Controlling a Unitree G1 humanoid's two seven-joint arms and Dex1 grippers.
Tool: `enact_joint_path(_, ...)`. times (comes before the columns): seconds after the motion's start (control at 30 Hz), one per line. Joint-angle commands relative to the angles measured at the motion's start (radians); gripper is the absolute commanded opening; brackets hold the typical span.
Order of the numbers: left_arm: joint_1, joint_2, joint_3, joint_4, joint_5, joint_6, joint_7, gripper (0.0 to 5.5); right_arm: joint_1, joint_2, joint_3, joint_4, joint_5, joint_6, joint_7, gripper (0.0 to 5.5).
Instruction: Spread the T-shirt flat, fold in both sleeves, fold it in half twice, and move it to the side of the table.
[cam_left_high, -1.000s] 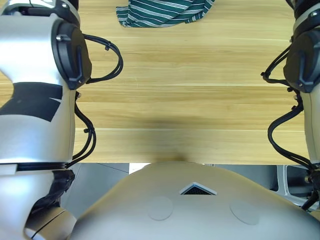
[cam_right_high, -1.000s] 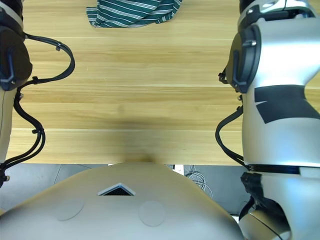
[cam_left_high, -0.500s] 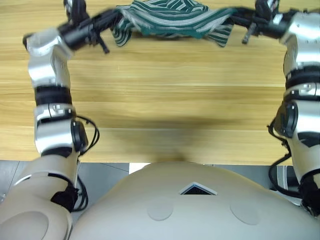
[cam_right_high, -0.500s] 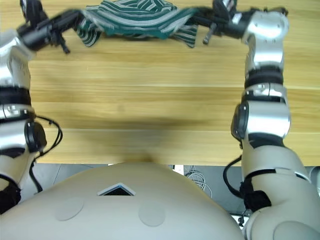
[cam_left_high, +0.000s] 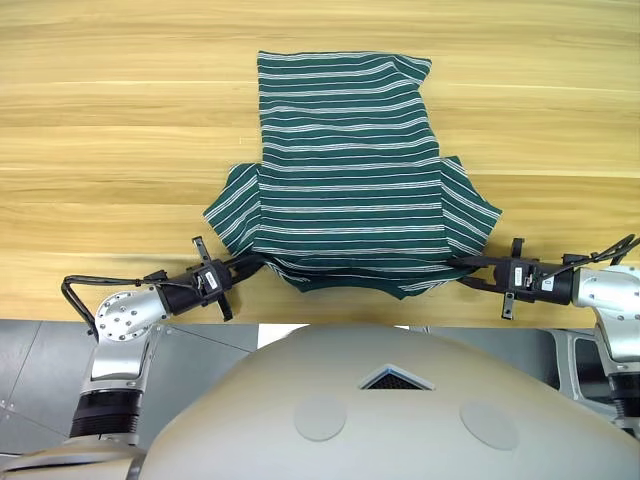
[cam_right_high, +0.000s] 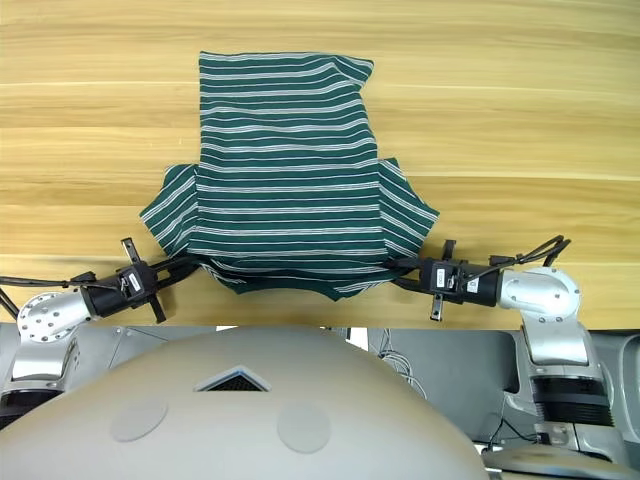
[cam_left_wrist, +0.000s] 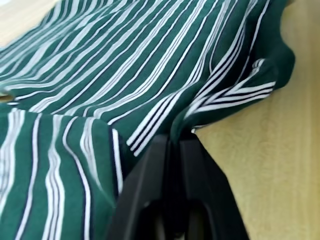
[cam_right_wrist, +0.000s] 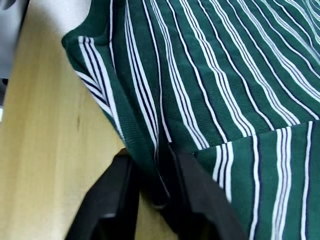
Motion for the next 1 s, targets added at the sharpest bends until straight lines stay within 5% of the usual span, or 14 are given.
enact_joint_path(0.03, 0.146, 0.087, 0.027, -0.035, 0.045, 0.076, 0.020, 0.93, 0.001, -0.076, -0.105, -0.012, 0.127, 0.034, 0.014, 1.90)
enact_joint_path(0.23, 0.328, 0.145, 0.216, -0.159, -0.288, 0.045, -0.052, 1.71, -0.181, -0.124, -0.229, 0.028, 0.485, 0.161, 0.141, 2.83)
enact_joint_path(0.4, 0.252, 0.077, 0.331, -0.033, -0.598, 0.112, -0.112, 1.71, -0.561, 0.085, 0.067, 0.130, 0.307, 0.335, -0.079, 2.83)
enact_joint_path(0.53, 0.060, -0.083, 0.243, -0.009, -0.690, 0.394, 0.175, 1.71, -0.783, 0.281, 0.254, 0.422, 0.101, 0.351, -0.215, 2.83)
enact_joint_path(0.67, 0.006, -0.200, 0.171, -0.034, -0.683, 0.629, 0.418, 1.71, -0.952, 0.394, 0.298, 0.702, -0.004, 0.297, -0.313, 2.83)
enact_joint_path(1.0, -0.011, -0.241, 0.103, -0.065, -0.618, 0.793, 0.535, 1.71, -1.043, 0.439, 0.290, 0.894, -0.086, 0.148, -0.393, 2.83)
